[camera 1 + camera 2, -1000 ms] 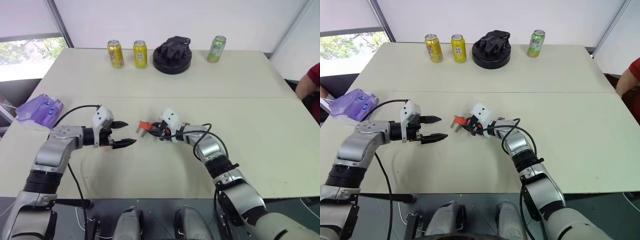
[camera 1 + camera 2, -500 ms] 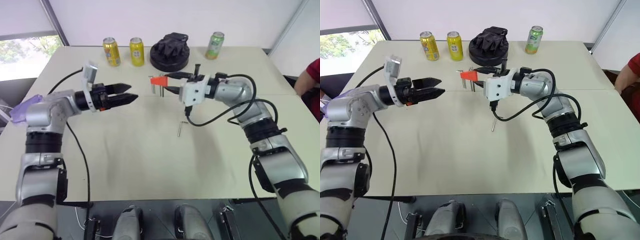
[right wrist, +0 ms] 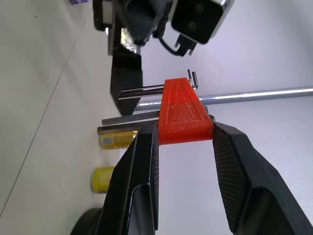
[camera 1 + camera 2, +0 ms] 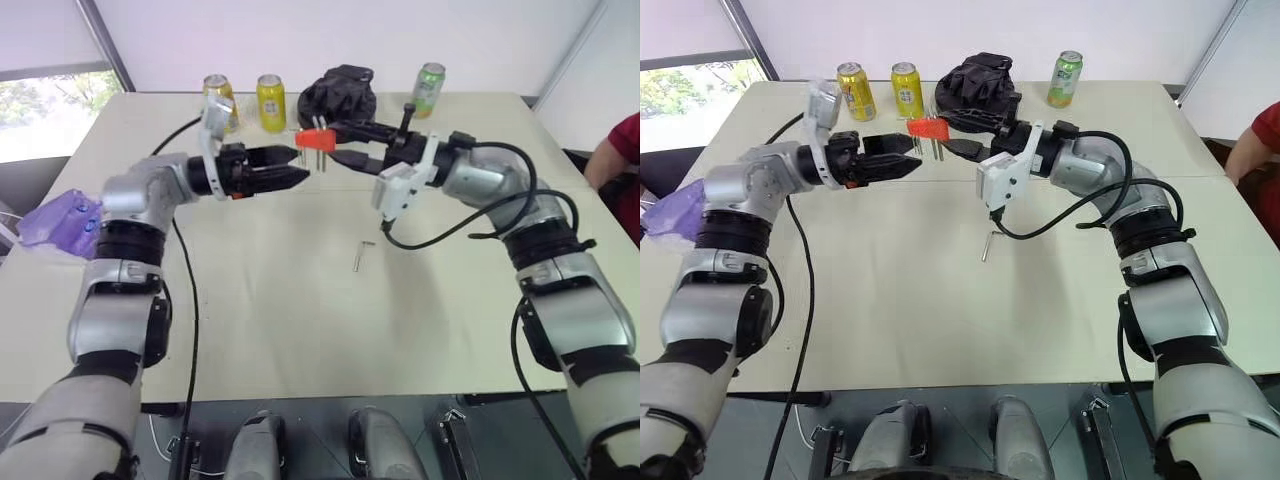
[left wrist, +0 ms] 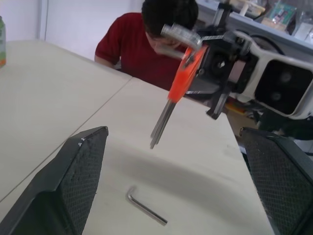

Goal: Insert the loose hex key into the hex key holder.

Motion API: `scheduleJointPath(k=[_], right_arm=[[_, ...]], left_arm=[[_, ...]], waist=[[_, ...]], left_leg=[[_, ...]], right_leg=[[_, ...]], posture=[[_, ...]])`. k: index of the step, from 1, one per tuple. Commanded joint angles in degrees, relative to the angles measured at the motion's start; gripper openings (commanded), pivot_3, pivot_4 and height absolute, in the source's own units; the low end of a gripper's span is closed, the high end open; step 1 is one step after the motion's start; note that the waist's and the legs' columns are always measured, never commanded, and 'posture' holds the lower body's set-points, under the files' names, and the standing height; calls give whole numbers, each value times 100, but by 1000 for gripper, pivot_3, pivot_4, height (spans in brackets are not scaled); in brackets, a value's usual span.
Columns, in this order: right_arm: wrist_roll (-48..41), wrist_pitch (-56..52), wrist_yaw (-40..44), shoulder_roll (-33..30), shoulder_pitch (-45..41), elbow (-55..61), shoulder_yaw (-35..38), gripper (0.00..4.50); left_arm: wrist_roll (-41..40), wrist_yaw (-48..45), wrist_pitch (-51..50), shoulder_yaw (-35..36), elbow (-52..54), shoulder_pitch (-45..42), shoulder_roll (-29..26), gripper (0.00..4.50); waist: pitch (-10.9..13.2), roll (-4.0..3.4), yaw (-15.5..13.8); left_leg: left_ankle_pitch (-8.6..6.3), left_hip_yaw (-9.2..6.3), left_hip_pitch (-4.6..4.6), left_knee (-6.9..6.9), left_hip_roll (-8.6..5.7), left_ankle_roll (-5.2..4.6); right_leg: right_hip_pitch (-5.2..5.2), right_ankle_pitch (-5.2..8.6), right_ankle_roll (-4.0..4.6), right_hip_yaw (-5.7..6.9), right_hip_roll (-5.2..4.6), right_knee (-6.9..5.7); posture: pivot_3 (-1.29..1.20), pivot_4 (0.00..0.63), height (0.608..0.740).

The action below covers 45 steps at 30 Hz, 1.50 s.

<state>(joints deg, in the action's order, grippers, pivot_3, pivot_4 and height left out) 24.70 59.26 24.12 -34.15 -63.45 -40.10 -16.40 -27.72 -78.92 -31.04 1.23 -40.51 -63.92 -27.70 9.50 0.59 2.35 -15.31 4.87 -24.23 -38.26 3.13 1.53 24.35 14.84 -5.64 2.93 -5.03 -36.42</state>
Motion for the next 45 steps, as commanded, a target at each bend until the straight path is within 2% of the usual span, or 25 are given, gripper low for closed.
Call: scheduleJointPath(k=[1, 15, 19, 21, 22, 23, 26, 27, 28, 42, 45], right_arm=[[-128, -1, -124, -44, 9, 335, 172, 994], [-104, -265, -166, -10, 335, 822, 156, 994], [-87, -318, -174, -5, 427, 923, 138, 994], [-108, -344, -157, 4, 471, 975, 133, 994], [-121, -358, -150, 6, 489, 996, 133, 994], [-127, -373, -148, 8, 503, 1016, 134, 994], [-128, -415, -147, 7, 541, 1074, 132, 994], [-126, -426, -148, 6, 551, 1087, 130, 994], [-123, -436, -148, 5, 562, 1099, 124, 994], [-148, -679, 43, -40, 800, 1191, 30, 994], [-29, -874, 29, -133, 858, 1196, 77, 2440]], left_arm=[[84, -141, 234, 55, -70, -409, 43, 4500], [421, -613, 340, 10, -598, -817, 161, 4500], [451, -603, 364, 45, -665, -889, 211, 3294], [457, -649, 340, 39, -661, -888, 220, 3294], [459, -674, 330, 32, -658, -882, 224, 2566], [461, -712, 309, 19, -653, -871, 229, 2322], [477, -722, 315, 22, -655, -851, 243, 889], [485, -712, 327, 32, -664, -852, 248, 277], [493, -711, 338, 43, -672, -853, 252, 125], [500, -596, 341, 133, -414, -600, 206, 125], [449, -507, 253, 145, -54, -353, 196, 0]], waist=[[0, 0, -3], [0, 0, -2], [0, 0, -14], [0, 0, -9], [0, 0, -6], [0, 0, -5], [0, 0, -1], [0, 0, 0], [0, 0, -1], [0, 1, 0], [0, 1, 1]], left_leg=[[0, 0, 0, 0, 0, 0], [0, 0, 1, 0, 0, 0], [0, 0, 1, 0, -1, 0], [0, 0, 1, 0, -1, 0], [0, 0, 0, 0, -1, 0], [0, 0, 1, 0, -1, 0], [0, -1, 1, 0, -1, 0], [0, -1, 1, -1, -1, 0], [0, -1, 1, -1, -1, 0], [0, -1, 1, -1, -1, 0], [0, -2, 1, -2, -1, 0]], right_leg=[[0, 0, 0, 0, 0, 0], [0, 0, 0, 0, 0, -1], [0, 0, 0, -1, -1, -1], [0, 0, 0, 0, -1, -1], [0, 0, 0, 0, 0, -1], [0, 0, 0, 0, 0, -2], [0, 0, 0, 0, 0, -2], [0, 0, 0, 0, 0, -2], [0, 0, 0, 0, 0, -2], [0, 0, 0, 0, -1, -4], [0, 0, 0, 0, -1, -5]], posture=[[0, 150, 740], [0, 150, 740], [0, 150, 740], [0, 150, 740], [0, 150, 740], [0, 150, 740], [0, 150, 740], [0, 150, 740], [0, 150, 740], [0, 150, 740], [0, 150, 740]])
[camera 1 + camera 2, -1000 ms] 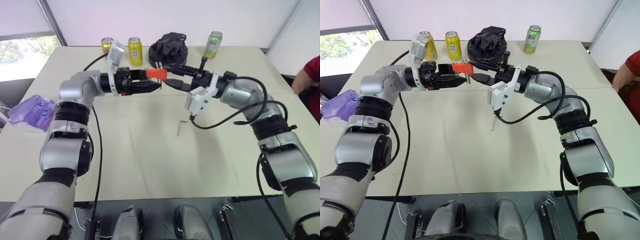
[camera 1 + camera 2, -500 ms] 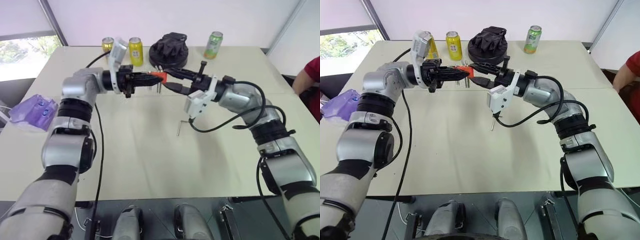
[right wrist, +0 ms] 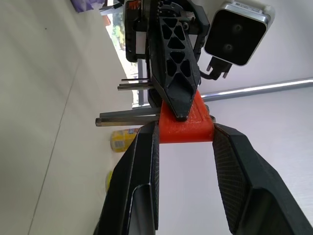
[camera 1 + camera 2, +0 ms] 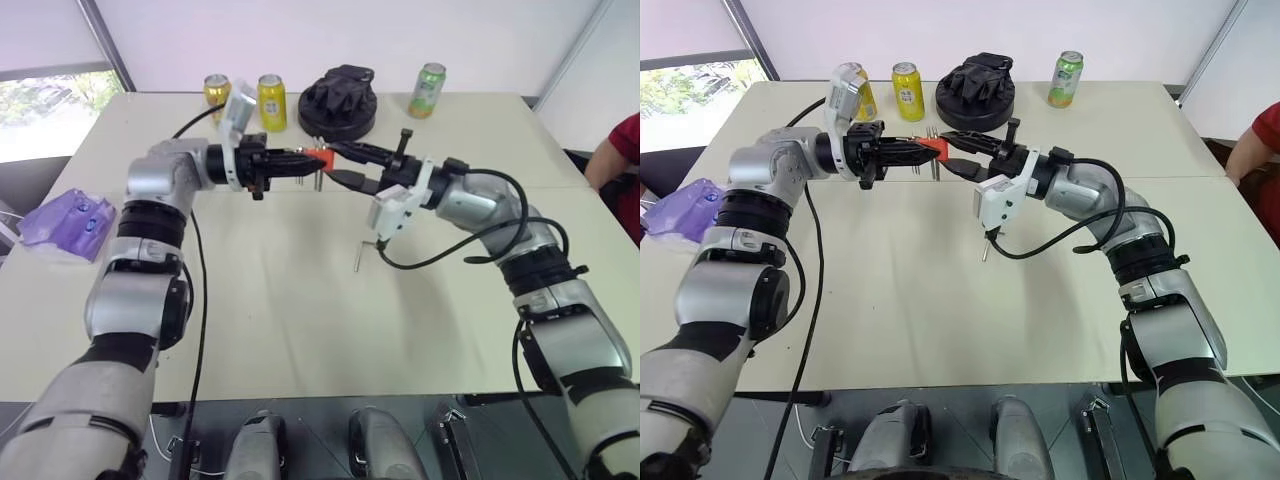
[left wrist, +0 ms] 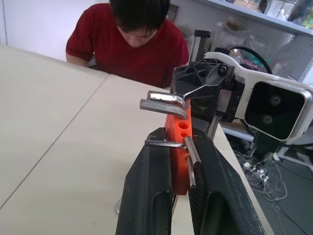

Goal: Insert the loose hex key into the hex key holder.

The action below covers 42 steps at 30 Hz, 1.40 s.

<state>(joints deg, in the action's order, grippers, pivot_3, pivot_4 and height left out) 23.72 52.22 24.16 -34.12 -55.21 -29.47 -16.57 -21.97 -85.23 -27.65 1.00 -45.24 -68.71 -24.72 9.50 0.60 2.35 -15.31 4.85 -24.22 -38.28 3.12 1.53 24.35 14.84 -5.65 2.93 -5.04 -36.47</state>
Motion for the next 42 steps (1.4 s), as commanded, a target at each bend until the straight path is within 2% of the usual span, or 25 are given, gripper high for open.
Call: scheduleJointPath(k=[1, 2, 4, 6, 8, 9, 12, 13, 16, 18, 20, 24, 36, 42], right_arm=[[133, -267, 13, -181, 53, 151, 122, 2861], [169, -363, -13, -224, 79, 163, 165, 3504], [157, -601, -41, -286, 165, 218, 260, 4457], [-1, -1029, 115, -347, 332, 322, 346, 4457], [-536, -2002, 542, -335, 666, 645, 578, 4457], [-1004, -2838, 879, -284, 903, 978, 752, 4457], [-2595, -6645, 1615, -55, 1601, 2652, 1303, 4457], [-3151, -8241, 1619, 53, 1703, 3253, 1487, 4457], [-4152, -11410, 1303, 474, 1755, 4520, 1915, 4457], [-4521, -12916, 1048, 942, 1676, 5042, 2171, 4457], [-4624, -13961, 785, 1479, 1558, 5276, 2470, 4457], [-4455, -14452, 243, 2020, 1583, 5041, 2504, 4457], [-4218, -13894, -390, 1965, 1646, 3885, 2356, 4457], [-4003, -13037, -533, 2183, 1485, 2930, 1715, 4457]], left_arm=[[-159, 190, -153, 185, 585, 224, -102, 0], [-208, 256, -243, 207, 805, 358, -108, 0], [-333, 381, -461, 243, 1233, 618, -113, 0], [-370, 535, -500, 225, 1615, 888, -118, 0], [-379, 763, -440, 225, 1996, 1165, -104, 0], [-352, 855, -336, 205, 2193, 1319, -99, 0], [-183, 1183, 36, 84, 2744, 1807, -53, 0], [-70, 1282, 252, -1, 2892, 1970, -39, 0], [44, 1573, 615, -97, 3172, 2295, 92, 0], [45, 1777, 693, -111, 3331, 2432, 197, 0], [45, 1927, 752, -148, 3456, 2536, 261, 0], [-55, 2190, 792, -134, 3627, 2686, 363, 0], [-338, 2672, 405, -63, 4287, 3187, 239, 0], [-370, 2912, 448, -13, 4246, 3328, 247, 0]], waist=[[0, 0, -1], [0, 0, -1], [0, 0, -2], [0, 0, -13], [0, 0, -33], [0, 0, -46], [0, 0, -118], [0, -1, -124], [-2, -4, -148], [-2, -4, -171], [-3, -6, -184], [-4, -6, -212], [-4, -6, -158], [-12, -1, -116]], left_leg=[[0, 0, 0, 0, 0, 0], [0, 0, 0, -1, 0, 0], [0, -2, 1, -5, 0, 0], [0, -6, 1, -8, 0, 0], [0, -9, 2, -10, 0, 0], [0, -10, 2, -13, -1, 0], [0, -14, 5, -18, 0, 0], [0, -14, 5, -21, 3, 0], [-1, -17, 4, -34, 9, -1], [-7, -21, 2, -48, 10, -11], [-29, -24, -2, -55, 9, -49], [-32, -30, -12, -61, 2, -53], [-33, -34, -18, -62, -6, -56], [-34, -33, -12, -63, -5, -57]], right_leg=[[0, 0, 0, 0, 0, -4], [0, 0, 0, -1, -1, -12], [0, 0, 0, -1, -2, -30], [0, 0, 0, -1, -2, -39], [0, 0, 0, -1, -2, -46], [1, 0, 0, 0, -2, -49], [-1, 0, 0, 0, -2, -60], [-1, 0, 0, -1, -2, -60], [0, 0, 2, 0, 1, -71], [0, 0, 3, 1, 3, -70], [0, 0, 3, 1, 4, -72], [0, 0, 3, 2, 3, -72], [0, 0, 2, 0, 1, -67], [0, 0, 2, 0, 2, -65]], posture=[[0, 150, 740], [0, 150, 740], [0, 150, 740], [0, 150, 740], [0, 150, 740], [0, 150, 740], [0, 150, 740], [0, 150, 740], [0, 150, 740], [0, 150, 740], [0, 150, 740], [0, 150, 740], [0, 150, 740], [0, 150, 740]])
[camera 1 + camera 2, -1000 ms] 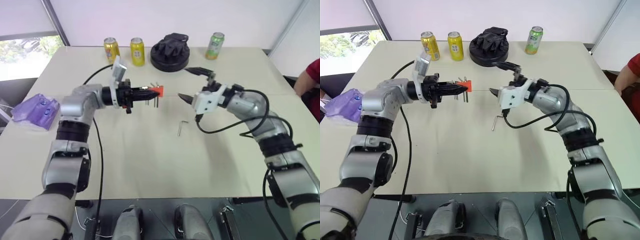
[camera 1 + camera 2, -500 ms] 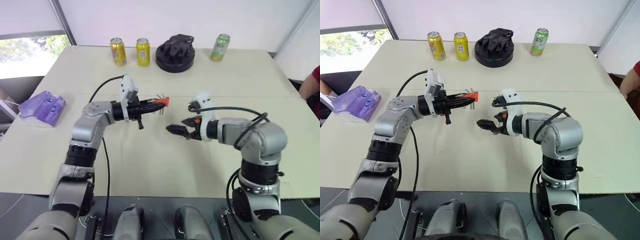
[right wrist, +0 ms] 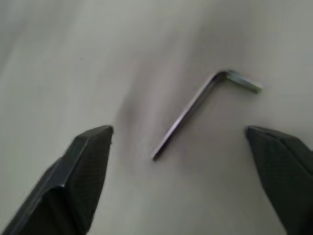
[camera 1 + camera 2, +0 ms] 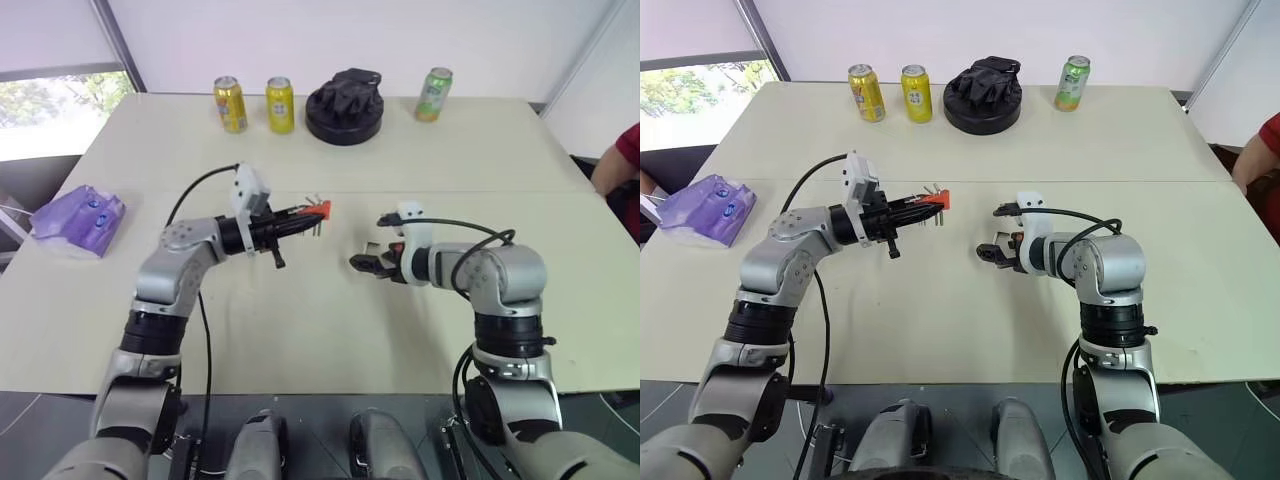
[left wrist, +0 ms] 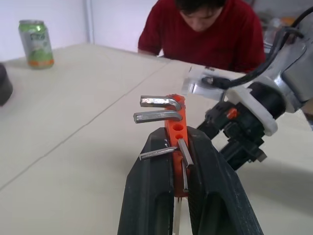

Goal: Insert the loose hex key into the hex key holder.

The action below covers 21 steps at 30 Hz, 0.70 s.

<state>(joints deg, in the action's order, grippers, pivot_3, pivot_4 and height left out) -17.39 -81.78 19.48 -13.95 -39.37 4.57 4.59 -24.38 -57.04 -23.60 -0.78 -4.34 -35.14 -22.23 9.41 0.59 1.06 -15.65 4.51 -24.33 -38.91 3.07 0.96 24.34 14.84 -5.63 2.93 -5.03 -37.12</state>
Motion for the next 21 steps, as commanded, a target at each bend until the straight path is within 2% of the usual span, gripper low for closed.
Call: scheduleJointPath(k=[1, 6, 8, 10, 12, 15, 16, 17, 21], right_arm=[[131, 447, -67, 214, -152, -581, -514, 4457], [287, 699, 103, 226, -104, -1201, -1260, 4457], [379, 833, 172, 187, 6, -1395, -1502, 3955], [459, 956, 157, 280, 78, -1703, -1565, 3242], [548, 1111, 59, 415, 81, -2092, -1445, 2229], [683, 1365, -63, 570, 66, -2555, -1263, 766], [708, 1410, -76, 610, 60, -2621, -1226, 215], [715, 1437, -76, 646, 55, -2662, -1181, 38], [730, 1794, -289, 754, -118, -2639, -723, 38]], left_arm=[[-131, 105, 54, 160, 161, -15, -5, 0], [-144, 264, 105, 134, 292, 128, 74, 0], [-168, 309, 91, 162, 349, 196, 63, 0], [-173, 375, 88, 214, 367, 257, 41, 0], [-185, 434, 71, 253, 387, 304, 19, 0], [-195, 473, 53, 253, 424, 378, -4, 0], [-200, 473, 52, 250, 429, 394, -13, 0], [-200, 477, 52, 243, 430, 407, -19, 0], [-198, 453, 27, 220, 372, 392, -70, 0]], waist=[[-5, 2, 17], [-21, 9, 49], [-40, 28, 87], [-56, 44, 127], [-67, 61, 155], [-114, 110, 173], [-128, 105, 179], [-143, 105, 180], [-175, 101, 212]], left_leg=[[0, 1, 3, -2, 0, 0], [0, 1, 8, -3, 3, -1], [-1, 1, 18, 0, 6, -2], [-2, -1, 34, 5, 7, -3], [-4, 0, 65, 17, 9, -4], [-5, 5, 164, 82, 13, -4], [-7, 4, 198, 94, 22, -3], [-10, 3, 212, 98, 40, -5], [-10, 4, 218, 106, 57, -4]], right_leg=[[-1, 0, 0, -1, 0, -2], [-1, 0, 0, -3, 2, -8], [-10, 0, 0, -3, 4, -8], [-26, 0, 1, -2, 4, -7], [-51, 1, 1, -2, 5, -2], [-128, 14, 24, -3, 7, 31], [-158, 23, 37, -2, 13, 40], [-182, 27, 45, -2, 32, 64], [-185, 31, 56, -2, 47, 76]], posture=[[0, 150, 740], [0, 150, 740], [0, 150, 740], [0, 150, 740], [0, 150, 740], [0, 150, 740], [0, 150, 740], [0, 150, 740], [0, 150, 740]])
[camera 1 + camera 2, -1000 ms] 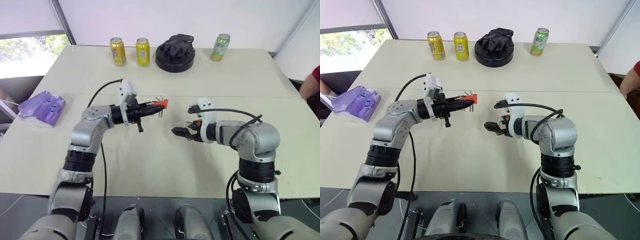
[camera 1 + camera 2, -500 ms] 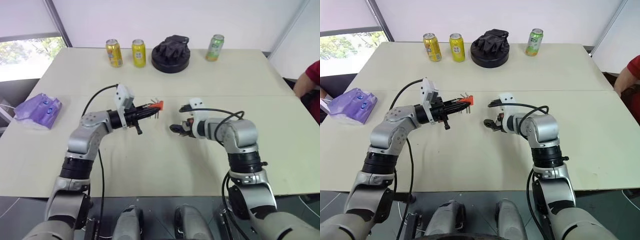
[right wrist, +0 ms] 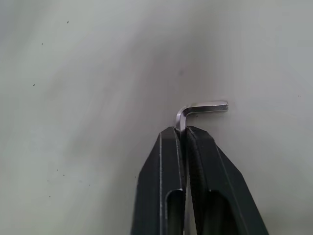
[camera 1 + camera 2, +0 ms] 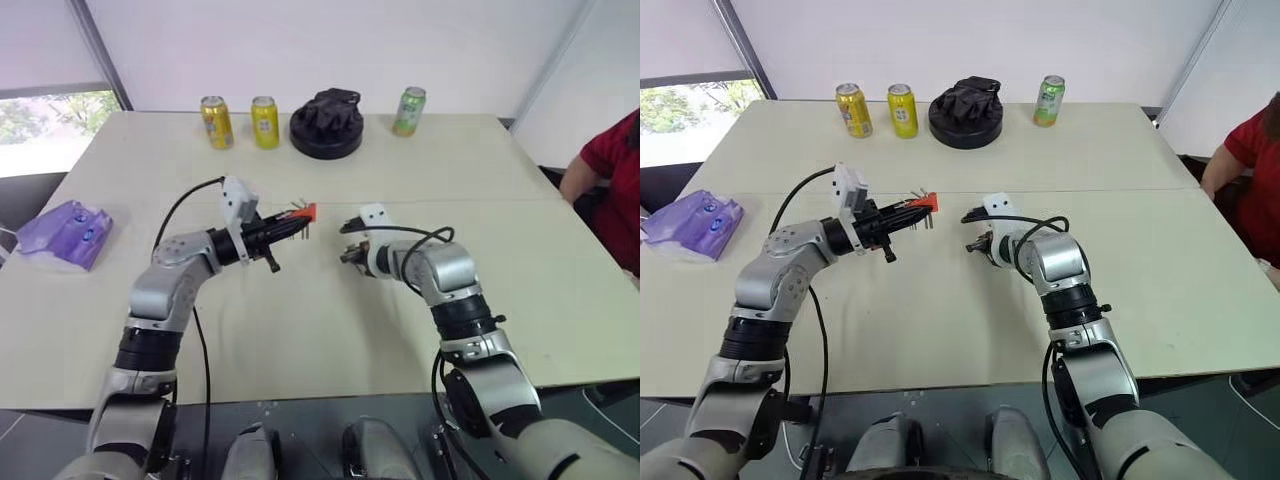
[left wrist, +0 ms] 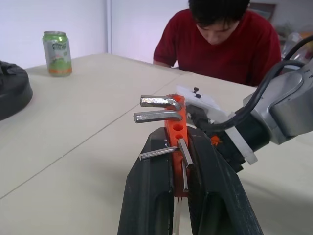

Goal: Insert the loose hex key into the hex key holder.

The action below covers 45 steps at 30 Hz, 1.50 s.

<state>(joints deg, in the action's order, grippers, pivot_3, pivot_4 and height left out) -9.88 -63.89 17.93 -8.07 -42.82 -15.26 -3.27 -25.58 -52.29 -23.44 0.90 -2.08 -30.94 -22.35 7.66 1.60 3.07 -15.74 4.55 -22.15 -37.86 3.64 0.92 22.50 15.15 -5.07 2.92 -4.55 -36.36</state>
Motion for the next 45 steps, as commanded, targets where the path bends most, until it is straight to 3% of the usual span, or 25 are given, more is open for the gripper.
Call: scheduleJointPath(k=[1, 5, 11, 13, 15, 18, 20, 32, 45], right_arm=[[-60, 171, -236, 187, 91, -599, 315, 38], [-453, 877, -407, 184, -494, -168, 1264, 38], [-1216, 2430, -30, -59, -939, 708, 2158, 38], [-2505, 2160, 239, 106, -1035, 1029, 2948, 38], [-3180, 2045, 482, 118, -967, 1362, 3188, 38], [-3736, 1930, 409, 186, -854, 1835, 3150, 38], [-3925, 1895, 285, 244, -781, 2088, 3013, 38], [-4331, 1886, 282, 219, -296, 2673, 2161, 38], [-4578, 2067, 292, 4, -125, 2455, 2173, 38]], left_arm=[[-88, -66, -19, 54, 107, -65, -97, 0], [-284, -431, -365, 106, -148, -318, -350, 0], [-376, -1405, -611, -21, -1088, -1100, -755, 0], [-207, -1693, -404, -177, -1420, -1439, -744, 0], [48, -1801, 149, -249, -1866, -1821, -627, 0], [726, -1766, 1481, -478, -2590, -2251, -457, 0], [795, -1790, 1693, -486, -2870, -2474, -303, 0], [829, -1887, 1957, -400, -3077, -2862, 200, 0], [585, -1861, 1543, -244, -2639, -2819, 299, 0]], waist=[[1, -2, 22], [33, -51, 1], [64, -94, -142], [64, -93, -201], [65, -93, -252], [65, -93, -244], [67, -96, -235], [77, -110, -239], [80, -110, -226]], left_leg=[[0, 0, 0, 0, 2, 0], [1, 1, -23, 0, 1, 1], [21, 15, -197, -26, -19, 30], [35, 15, -204, -23, -18, 55], [34, 14, -204, -21, -17, 53], [21, 15, -204, -25, -18, 30], [22, 16, -203, -27, -18, 30], [22, 10, -205, -27, -16, 29], [22, 4, -212, -30, -16, 29]], right_leg=[[1, 0, 2, 0, 1, 0], [23, 0, 3, 0, -2, -5], [212, -3, -2, -14, -10, -82], [217, -2, -3, -11, -8, -77], [211, -2, -3, -6, -7, -71], [206, -2, -2, -3, -8, -66], [206, -2, -2, -4, -8, -66], [212, -2, -2, -4, -3, -70], [211, -2, -2, -3, -2, -70]], posture=[[0, 150, 740], [0, 150, 740], [0, 150, 740], [0, 150, 740], [0, 150, 740], [0, 150, 740], [0, 150, 740], [0, 150, 740], [0, 150, 740]])
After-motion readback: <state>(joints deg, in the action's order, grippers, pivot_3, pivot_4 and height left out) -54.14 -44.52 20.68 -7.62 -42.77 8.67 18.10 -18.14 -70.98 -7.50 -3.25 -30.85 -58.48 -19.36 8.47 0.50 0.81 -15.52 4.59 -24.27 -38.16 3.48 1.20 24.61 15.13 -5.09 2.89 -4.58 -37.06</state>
